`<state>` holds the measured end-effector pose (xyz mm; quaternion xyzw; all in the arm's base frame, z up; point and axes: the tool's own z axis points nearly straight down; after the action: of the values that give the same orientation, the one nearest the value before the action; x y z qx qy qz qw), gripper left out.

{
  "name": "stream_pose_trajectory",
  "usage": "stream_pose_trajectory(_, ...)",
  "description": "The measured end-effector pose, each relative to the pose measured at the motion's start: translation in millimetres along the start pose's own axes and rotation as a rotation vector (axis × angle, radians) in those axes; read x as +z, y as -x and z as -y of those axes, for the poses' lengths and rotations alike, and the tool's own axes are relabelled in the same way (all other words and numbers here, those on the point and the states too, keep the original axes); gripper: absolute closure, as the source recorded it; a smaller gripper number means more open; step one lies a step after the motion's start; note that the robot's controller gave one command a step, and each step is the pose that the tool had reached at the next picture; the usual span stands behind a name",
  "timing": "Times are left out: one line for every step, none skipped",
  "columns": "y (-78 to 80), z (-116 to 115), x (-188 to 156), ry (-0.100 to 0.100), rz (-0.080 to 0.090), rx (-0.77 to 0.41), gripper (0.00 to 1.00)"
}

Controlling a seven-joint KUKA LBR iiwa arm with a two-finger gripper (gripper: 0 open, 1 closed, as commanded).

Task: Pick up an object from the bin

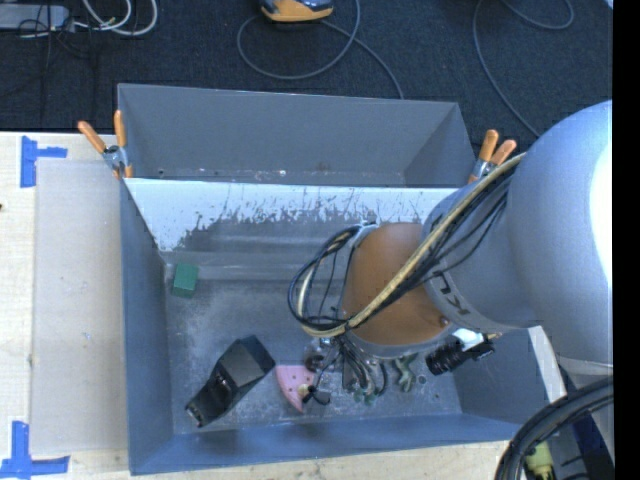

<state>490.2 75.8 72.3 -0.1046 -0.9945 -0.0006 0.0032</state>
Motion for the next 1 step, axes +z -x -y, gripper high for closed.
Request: stream_pose_trajectory(0.0,0.0,0.0,0.0,0.0,0.0,1.0)
